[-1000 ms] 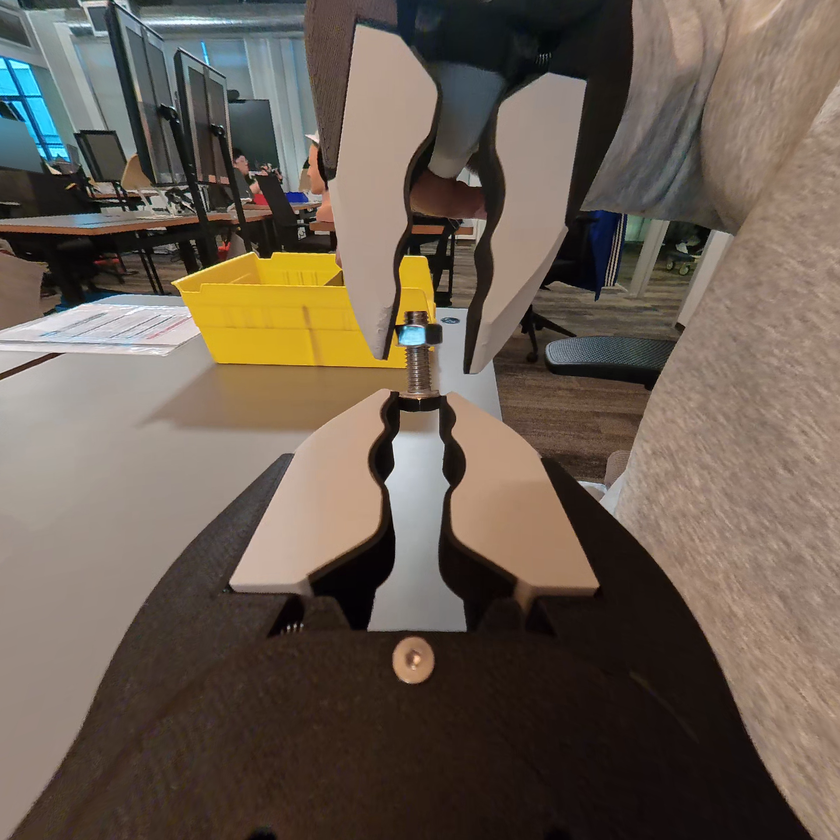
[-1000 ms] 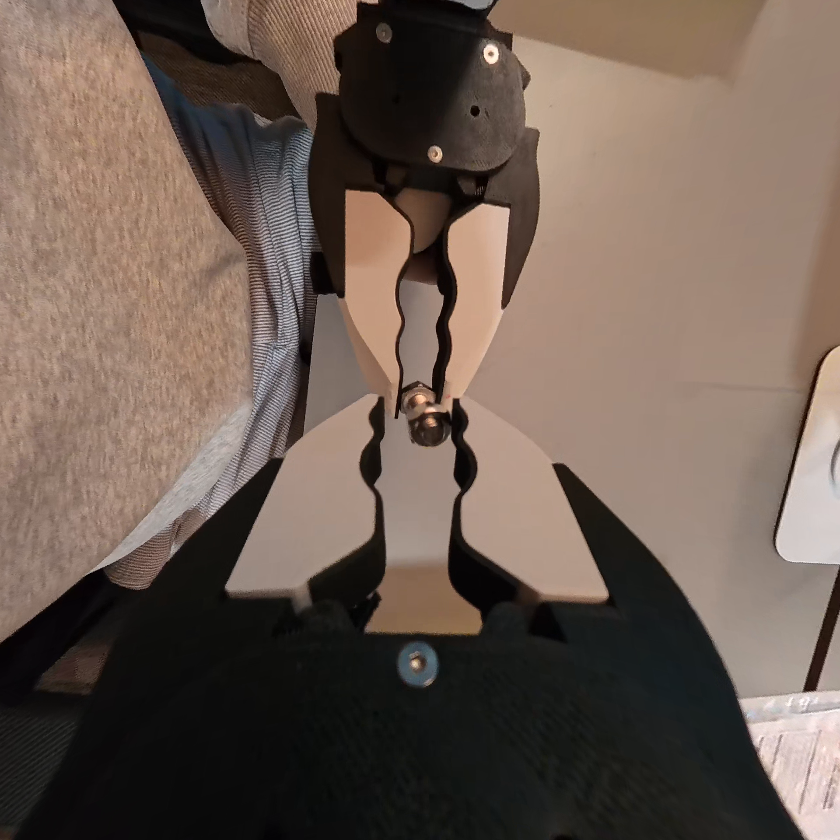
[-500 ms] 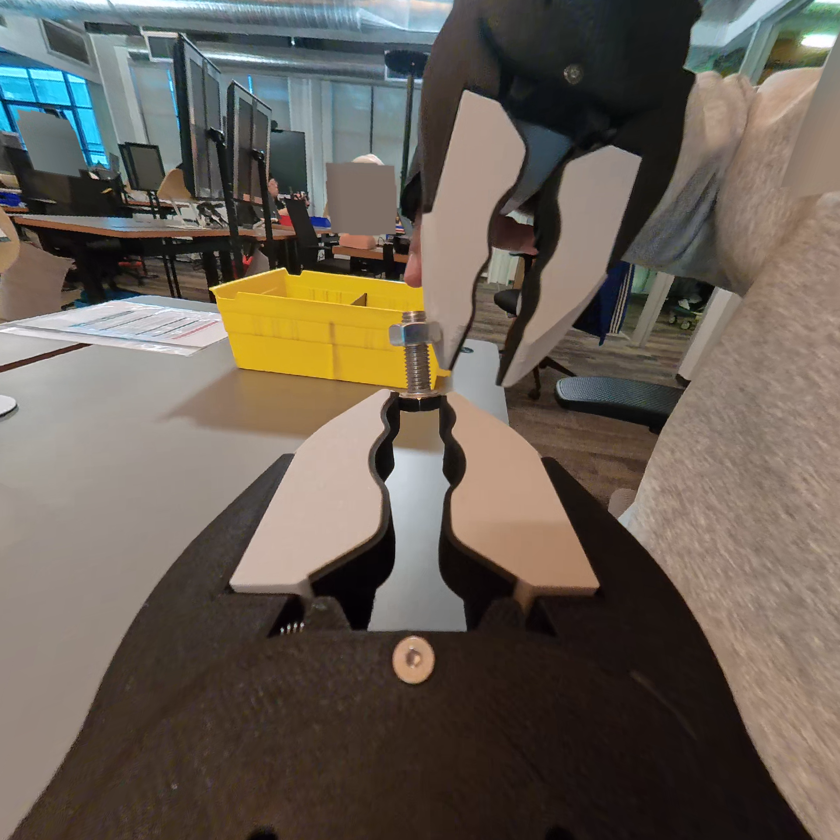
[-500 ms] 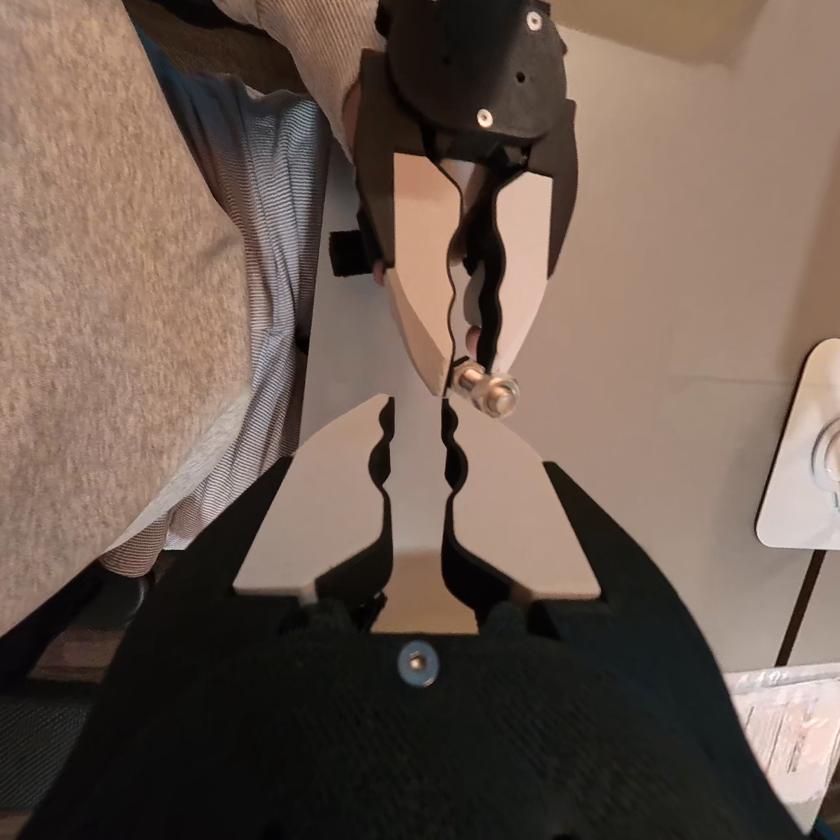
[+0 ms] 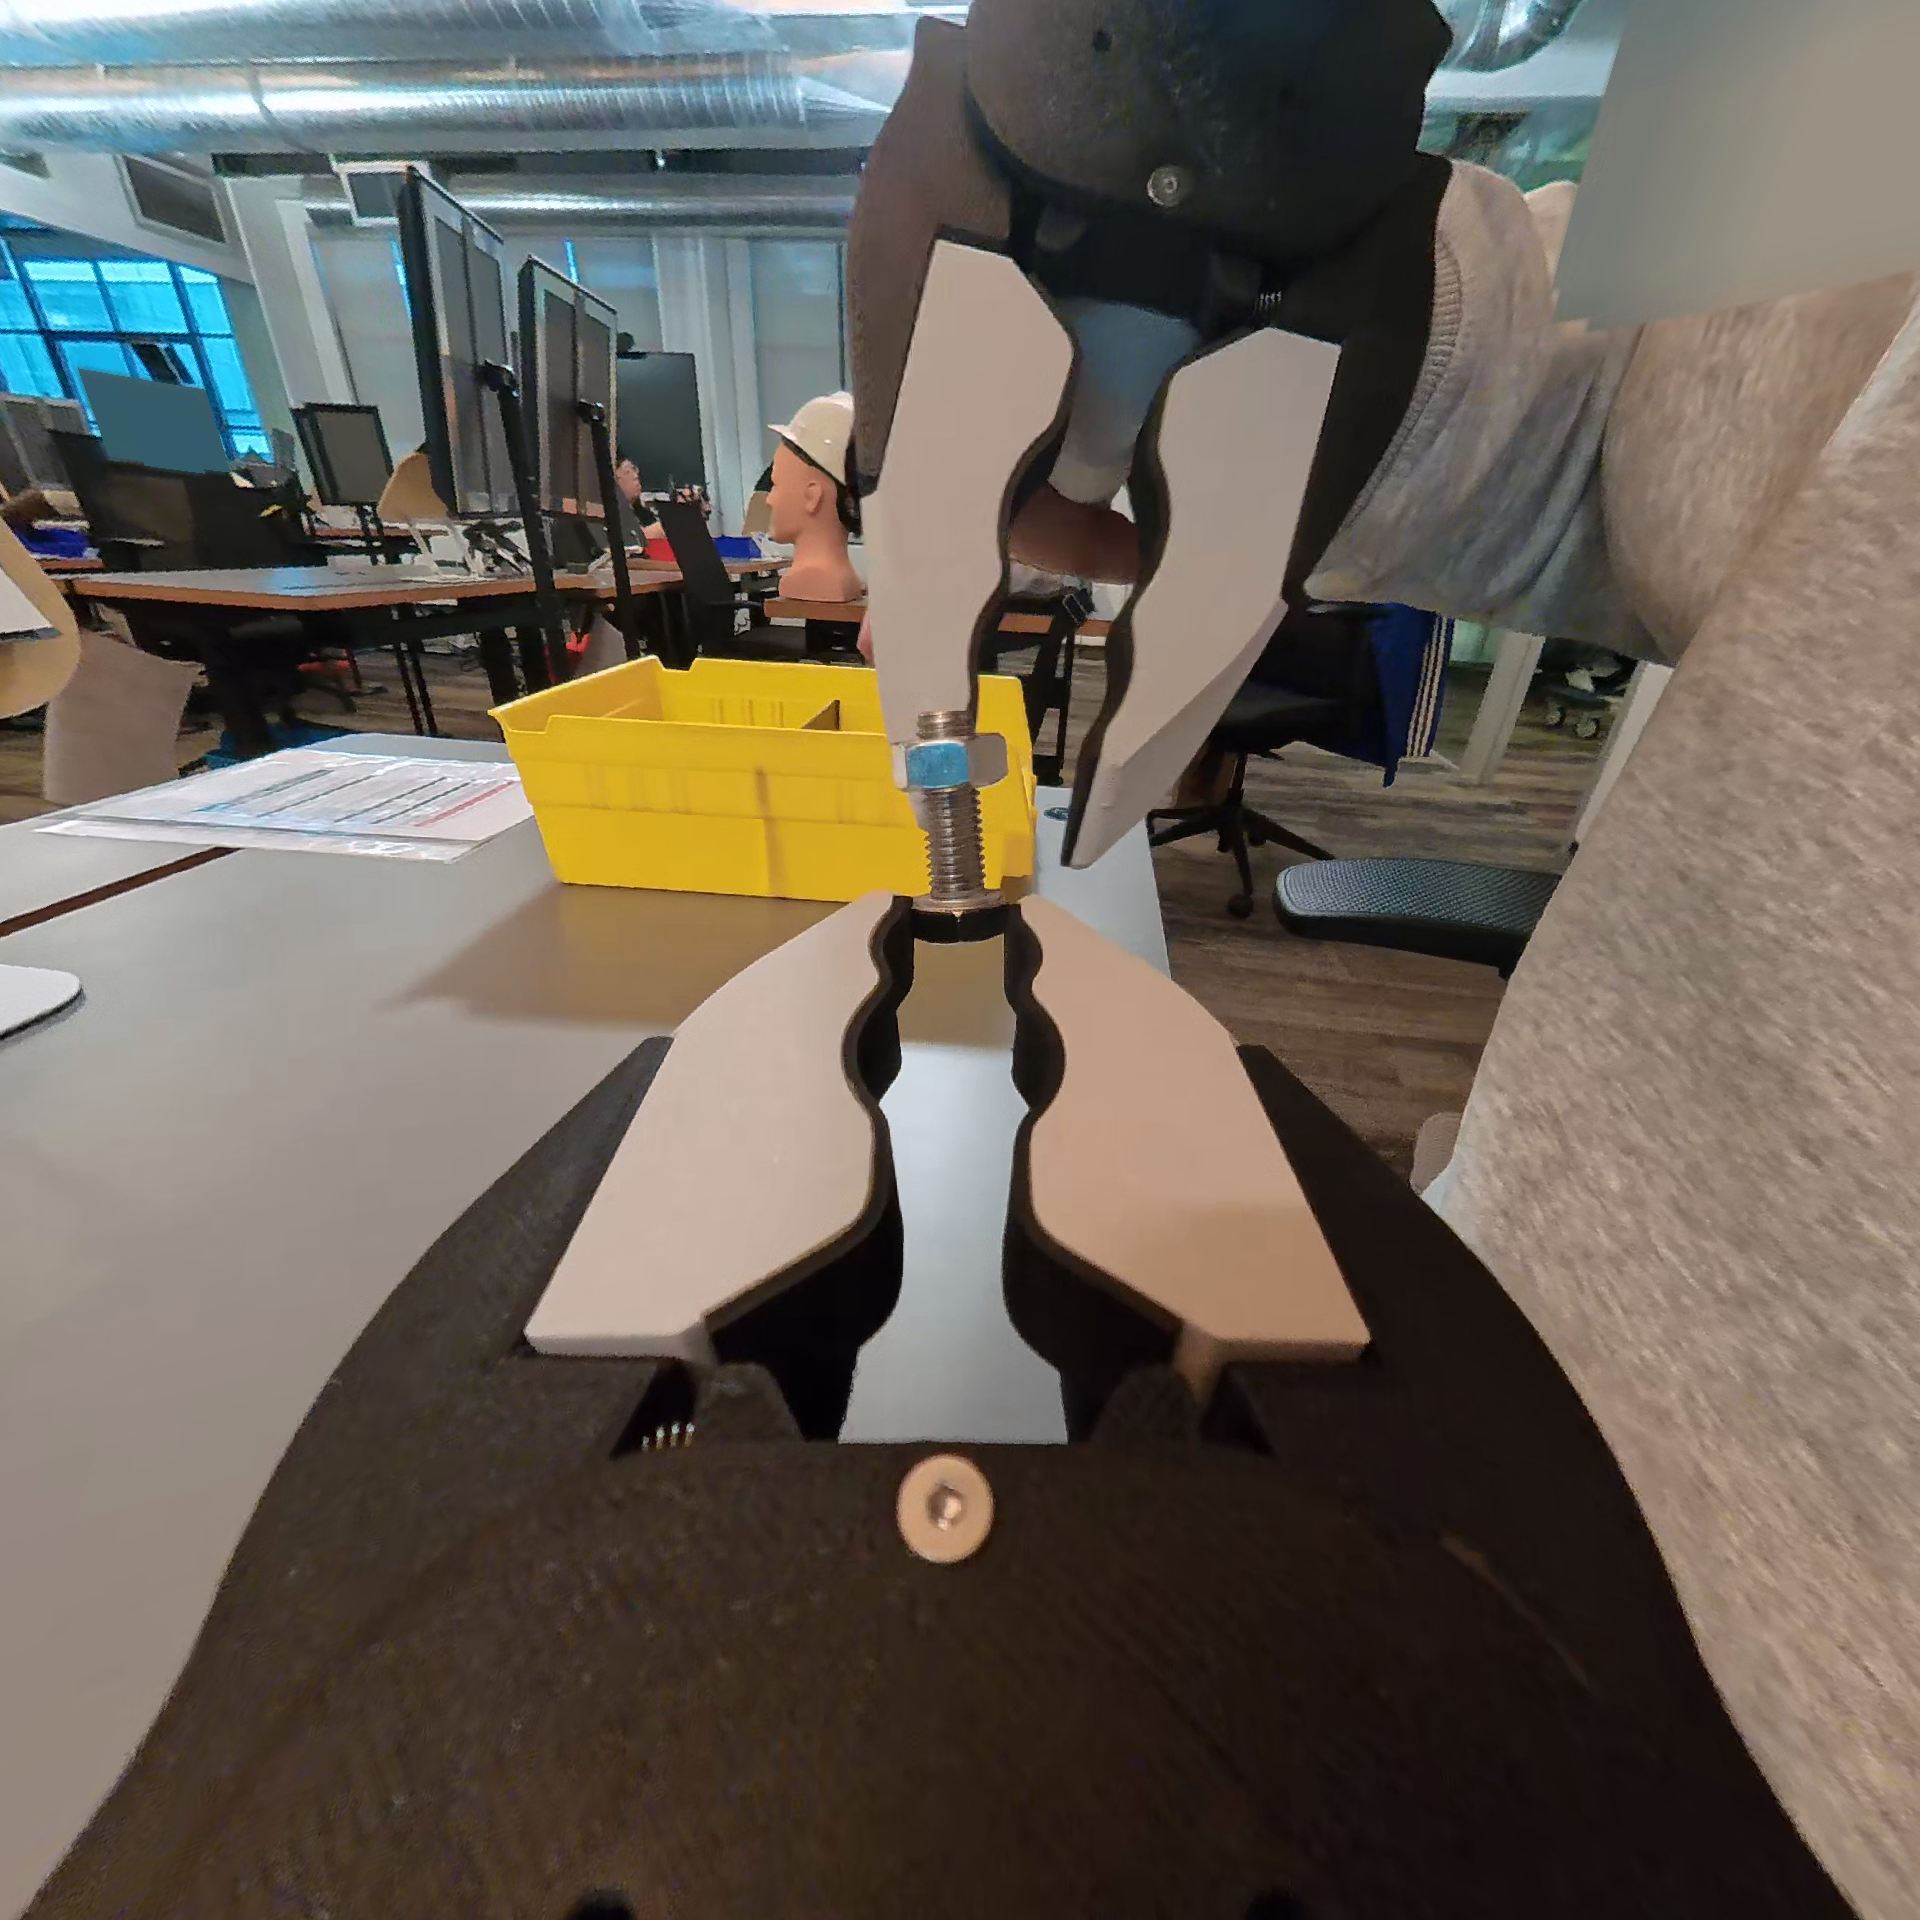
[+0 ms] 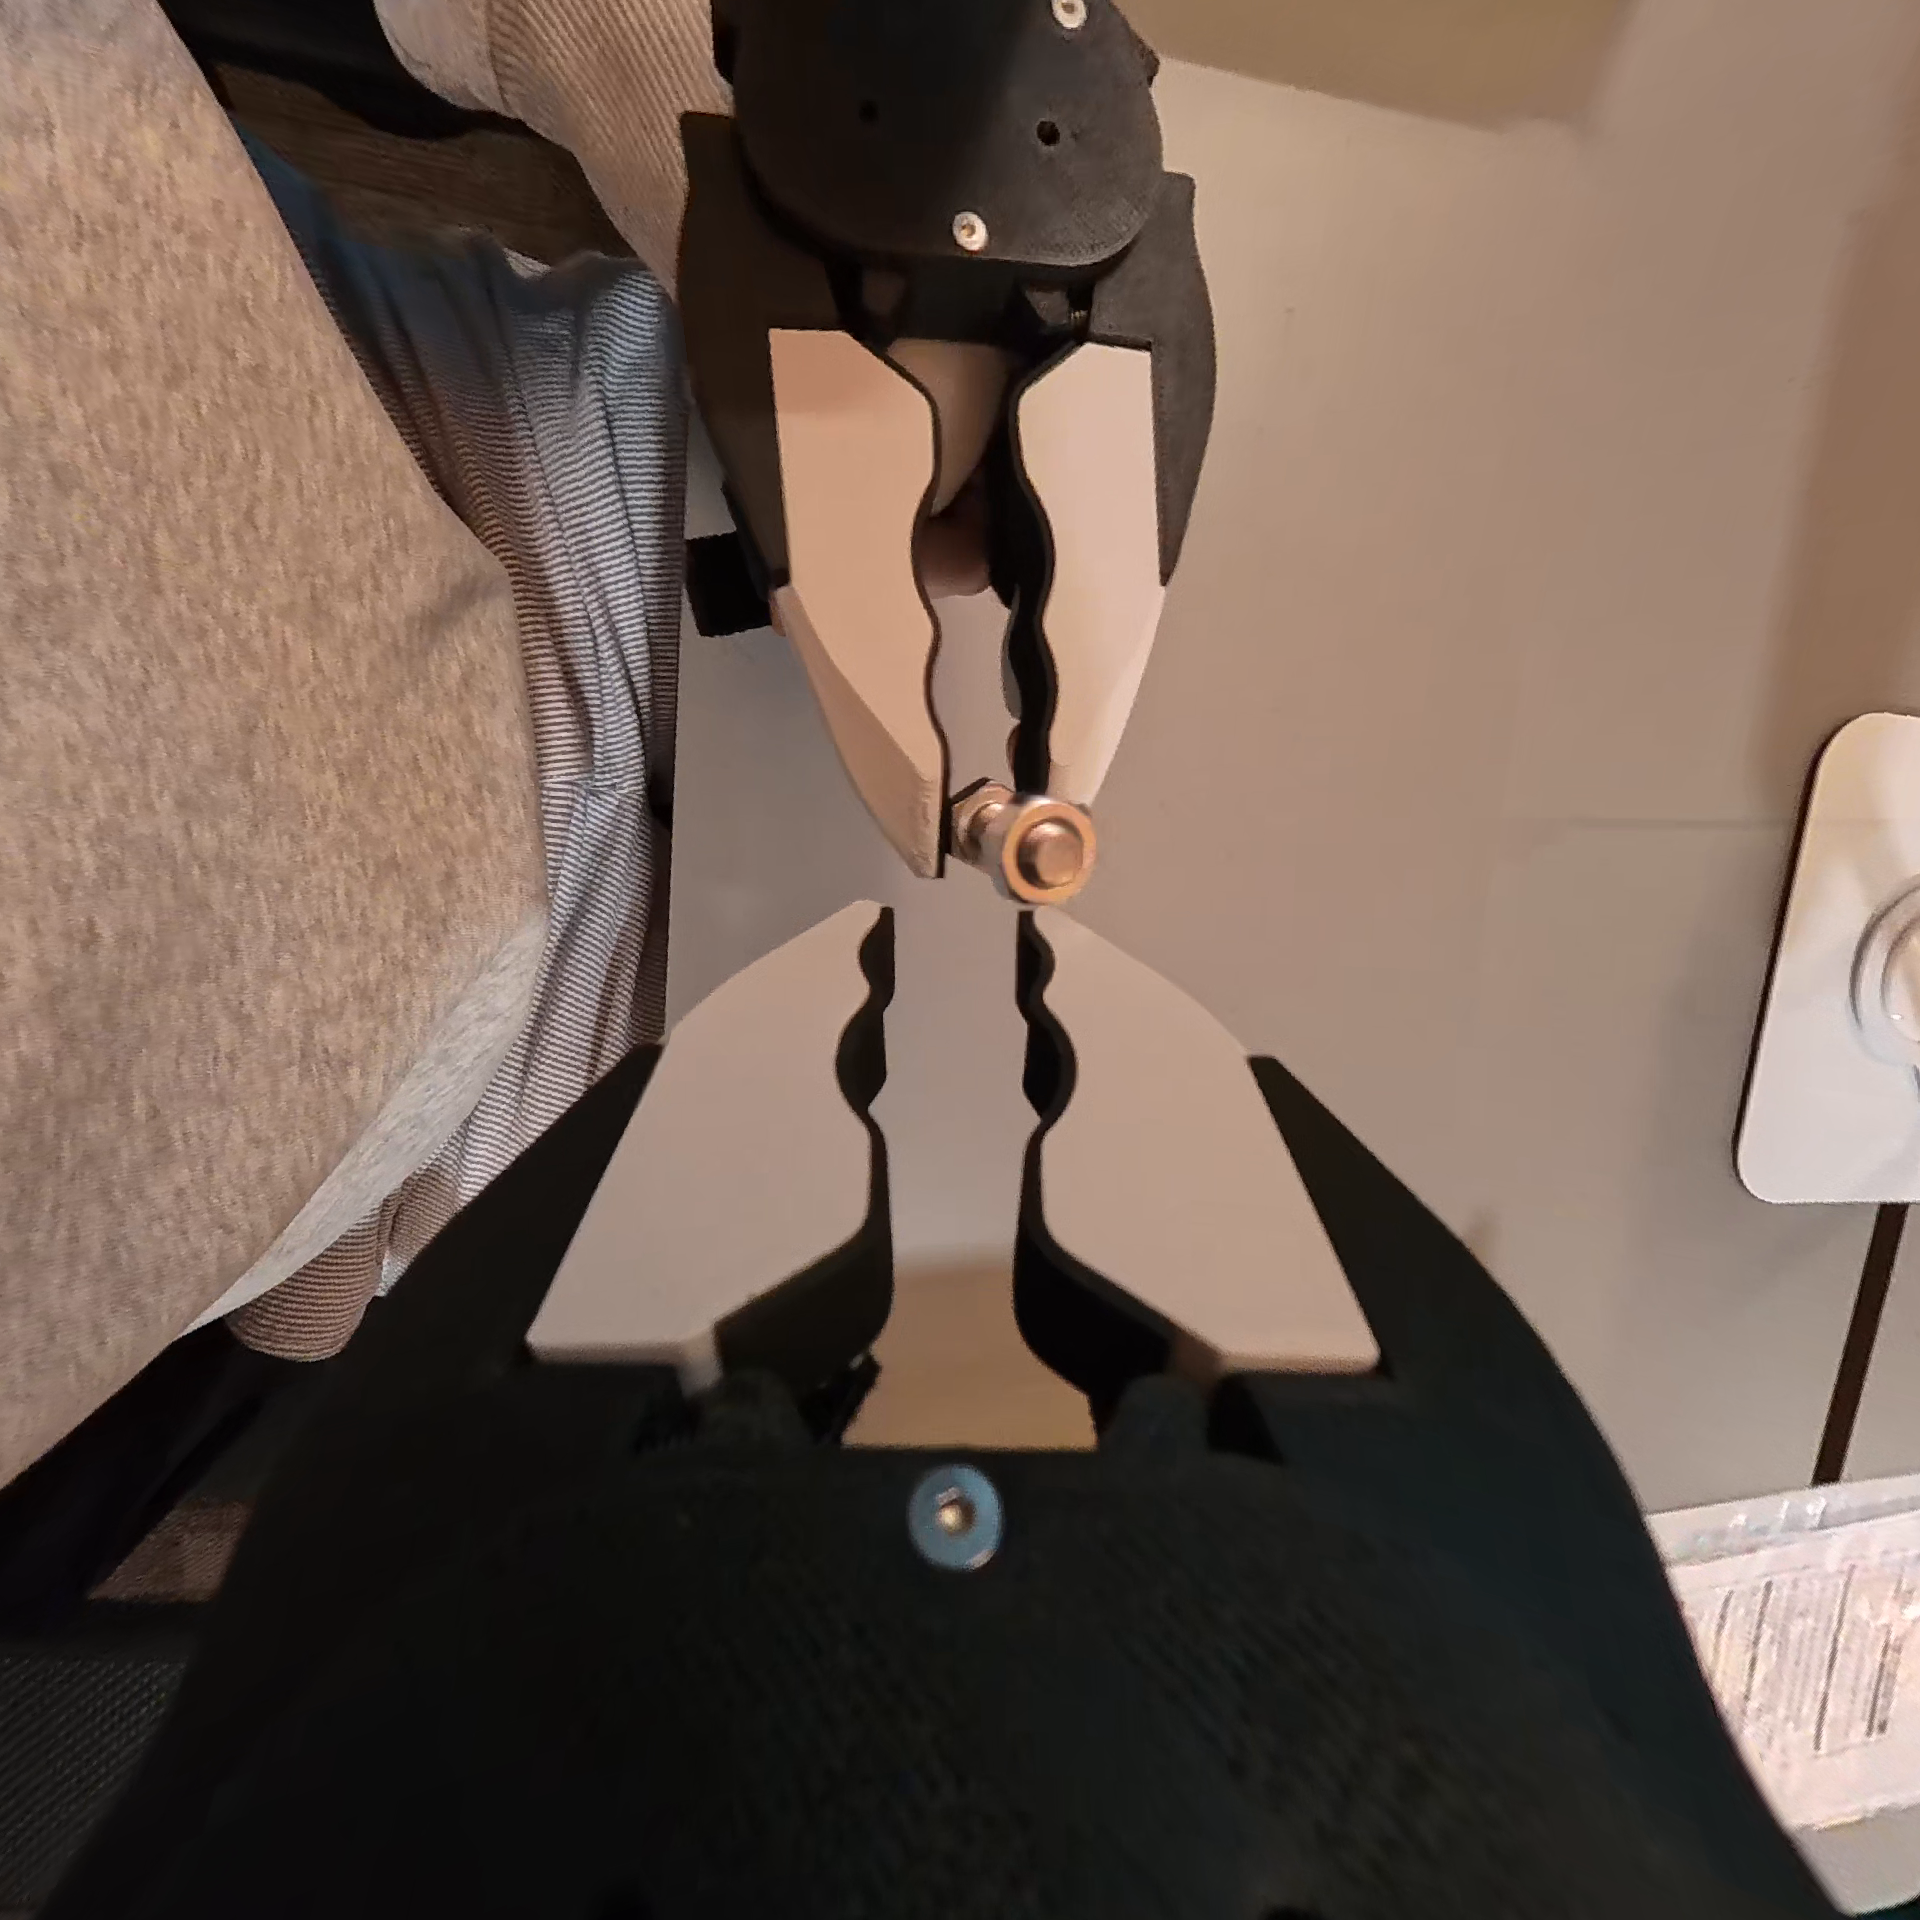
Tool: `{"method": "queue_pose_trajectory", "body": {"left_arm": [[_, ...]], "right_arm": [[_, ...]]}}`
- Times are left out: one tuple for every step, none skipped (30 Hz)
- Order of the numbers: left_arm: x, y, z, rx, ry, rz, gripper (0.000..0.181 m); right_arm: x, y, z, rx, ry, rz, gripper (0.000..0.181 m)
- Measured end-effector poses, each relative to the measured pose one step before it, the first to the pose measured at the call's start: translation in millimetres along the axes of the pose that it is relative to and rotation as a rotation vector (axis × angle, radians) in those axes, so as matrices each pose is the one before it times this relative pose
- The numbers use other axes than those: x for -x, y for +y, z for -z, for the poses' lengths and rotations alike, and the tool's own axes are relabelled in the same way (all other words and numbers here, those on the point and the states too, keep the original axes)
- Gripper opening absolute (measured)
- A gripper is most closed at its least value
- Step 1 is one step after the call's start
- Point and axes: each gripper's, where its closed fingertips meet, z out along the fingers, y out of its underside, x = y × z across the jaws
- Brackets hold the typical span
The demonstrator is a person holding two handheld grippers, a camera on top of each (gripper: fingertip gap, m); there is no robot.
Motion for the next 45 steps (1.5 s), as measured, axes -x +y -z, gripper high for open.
{"method": "queue_pose_trajectory", "body": {"left_arm": [[-0.87, 0.08, -0.47, 0.0041, -0.0033, -0.0122, 0.017], [-1.27, 0.6, -0.69, 0.0079, -0.0027, -0.0149, 0.018], [-0.82, 0.52, -0.64, 0.0077, -0.004, -0.0118, 0.018], [-1.03, 0.44, -0.57, 0.0052, -0.0008, -0.0063, 0.018], [-0.97, 0.6, -0.62, 0.0057, 0.0027, -0.003, 0.018], [-0.8, 1.27, -0.64, 0.0077, 0.0025, -0.0032, 0.018], [-0.46, 1.12, -0.64, 0.0052, 0.0008, -0.0036, 0.017], [-0.49, 1.15, -0.5, 0.0055, 0.0013, -0.0014, 0.017], [-0.31, 0.78, -0.32, 0.0028, 0.0009, 0.0014, 0.017], [0.14, 0.12, -0.09, 0.0001, -0.0013, 0.0027, 0.017], [0.34, -0.01, -0.02, -0.0001, -0.0023, 0.0025, 0.017], [0.15, -0.04, 0.1, 0.0012, 0.0003, 0.0024, 0.017], [0.45, -0.04, 0.19, 0.0012, -0.0007, 0.0007, 0.017], [0.48, -0.16, 0.15, 0.0004, -0.003, -0.0018, 0.017], [0.25, 0.13, -0.06, 0.0024, -0.0016, -0.0007, 0.017], [-0.16, 0.52, -0.36, 0.0031, 0.0005, 0.0014, 0.017], [-0.31, 0.75, -0.4, 0.0026, 0.0019, 0.004, 0.017], [-0.18, 0.56, -0.31, 0.0004, 0.0019, 0.0074, 0.017], [0.54, 0.83, -0.35, 0.0017, -0.0002, 0.01, 0.017], [1.84, 0.54, 0.01, -0.0003, -0.0068, 0.0112, 0.017], [2.68, -0.87, 0.74, -0.0089, -0.0074, 0.0154, 0.017], [2.35, -1.56, 1.12, -0.011, -0.0014, 0.0204, 0.017], [2.32, -1.46, 1.27, -0.0087, -0.001, 0.02, 0.017], [2.61, -2.31, 1.48, -0.0148, -0.0056, 0.015, 0.017], [2.46, -2.26, 1.55, -0.0126, -0.0066, 0.0118, 0.017], [1.54, -2.62, 1.44, -0.0133, -0.0029, 0.0075, 0.017], [0.94, -2.86, 1.31, -0.0141, -0.0022, 0.0023, 0.017], [0.36, -2.88, 1.29, -0.0126, -0.002, -0.0044, 0.017], [-0.46, -2.22, 0.81, -0.0065, 0.0012, -0.0085, 0.017], [-0.64, -1.24, 0.4, 0.0006, 0.0007, -0.0111, 0.017], [-0.46, -0.65, 0.14, 0.0008, -0.0031, -0.014, 0.017], [-0.57, -0.67, 0.04, -0.0012, -0.0015, -0.0098, 0.017], [-0.35, -0.17, 0.03, 0.0007, -0.0004, -0.0029, 0.018], [-0.06, 0.21, -0.07, 0.0014, -0.0003, -0.0002, 0.018], [-0.23, 0.56, -0.08, 0.0023, 0.001, -0.0025, 0.018], [-0.18, 0.62, -0.28, 0.0024, -0.0015, -0.0072, 0.018], [0.23, 0.53, -0.22, 0.0025, -0.0049, -0.0082, 0.018], [-0.25, 0.98, -0.34, 0.0058, -0.0002, -0.0048, 0.018], [-0.46, 0.74, -0.14, 0.0035, 0.0015, -0.0049, 0.018], [-0.59, 0.1, 0.08, -0.0011, -0.0012, -0.01, 0.018], [-1.12, 0.02, -0.19, 0.0017, 0.0001, -0.014, 0.018], [-1.68, -0.06, -0.48, 0.004, 0.0012, -0.0172, 0.018], [-1.53, 0.3, -0.88, 0.0074, -0.0023, -0.017, 0.018], [-1.35, 0.52, -0.91, 0.0072, -0.0021, -0.0135, 0.018], [-0.98, 0.13, -0.58, 0.0025, -0.0025, -0.0088, 0.018]], "right_arm": [[-0.85, 0.43, -0.2, 0.0027, 0.0046, -0.0025, 0.023], [-0.34, 0.14, -0.19, -0.0003, 0.0023, -0.0014, 0.023], [-0.07, 0.08, -0.18, 0.0, 0.0014, -0.001, 0.023], [0.0, -0.16, -0.18, -0.0012, 0.001, -0.0003, 0.024], [0.04, -0.74, -0.11, -0.0033, 0.001, 0.0002, 0.024], [0.17, -1.18, -0.11, -0.0051, 0.0002, -0.0001, 0.025], [0.56, -1.6, -0.2, -0.0062, -0.0024, 0.0001, 0.026], [0.9, -1.97, -0.21, -0.0066, -0.0033, 0.0012, 0.026], [0.53, -1.7, -0.28, -0.0036, -0.0011, 0.0029, 0.027], [0.31, -1.17, -0.38, -0.0004, 0.002, 0.0057, 0.028], [-0.09, -0.73, -0.22, 0.001, 0.0047, 0.0084, 0.029], [-0.26, -0.68, -0.18, 0.0008, 0.0054, 0.01, 0.029], [-0.16, -0.94, -0.16, -0.0009, 0.0054, 0.01, 0.03], [-0.28, -1.09, -0.17, -0.0024, 0.0052, 0.0093, 0.031], [0.12, -1.0, -0.23, -0.0014, 0.0031, 0.0072, 0.031], [0.39, -0.94, -0.36, 0.0, 0.0002, 0.0056, 0.031], [0.64, -1.05, -0.36, -0.0005, -0.0005, 0.0064, 0.031], [0.81, -1.07, -0.31, 0.0001, -0.0009, 0.0072, 0.03], [1.36, -1.47, -0.25, 0.0001, -0.0042, 0.0069, 0.03], [2.03, -2.01, -0.02, -0.0014, -0.0078, 0.0061, 0.027], [1.89, -1.55, -0.01, 0.0006, -0.0059, 0.0047, 0.025], [1.15, -1.03, 0.01, 0.0041, -0.0012, 0.005, 0.025], [0.85, -0.55, 0.38, 0.0046, 0.0013, 0.0055, 0.025], [0.32, 0.0, 0.66, 0.0055, 0.0034, 0.0031, 0.024], [-0.61, 0.82, 0.71, 0.0068, 0.0056, -0.0005, 0.024], [-1.35, 1.7, 0.85, 0.0077, 0.0081, -0.0027, 0.024], [-2.28, 2.55, 0.69, 0.0091, 0.0104, -0.0044, 0.024], [-2.81, 2.92, 0.74, 0.0083, 0.0109, -0.007, 0.024], [-3.54, 2.43, 0.79, 0.0041, 0.0125, -0.0096, 0.024], [-3.84, 1.43, 1.18, -0.0021, 0.0109, -0.0114, 0.024], [-3.15, 0.21, 1.44, -0.0079, 0.0052, -0.0119, 0.024], [-2.26, -0.83, 1.53, -0.0118, 0.0005, -0.0106, 0.024], [-1.75, -1.12, 1.39, -0.0103, -0.0004, -0.0082, 0.024], [-1.57, -1.25, 1.03, -0.0069, 0.002, -0.0046, 0.025], [-1.31, -1.06, 0.6, -0.0046, 0.0041, 0.0003, 0.026], [-0.61, -1.07, 0.11, -0.0022, 0.0019, 0.0035, 0.026], [0.22, -0.84, -0.3, -0.0009, -0.0009, 0.0042, 0.026], [0.55, -1.24, -0.52, -0.0021, -0.0011, 0.0045, 0.026], [0.48, -1.24, -0.62, -0.0031, 0.0003, 0.0037, 0.026], [0.03, -1.39, -0.62, -0.0027, 0.0033, 0.003, 0.027], [-0.28, -0.93, -0.6, -0.0011, 0.0038, 0.0021, 0.028], [-0.01, -0.81, -0.44, -0.0011, -0.0001, -0.0004, 0.028], [0.44, -0.97, -0.55, -0.003, -0.005, -0.0035, 0.028], [0.73, -0.71, -0.47, -0.0033, -0.0077, -0.0051, 0.028], [0.51, -0.41, -0.38, -0.0009, -0.0058, -0.0038, 0.028]]}}
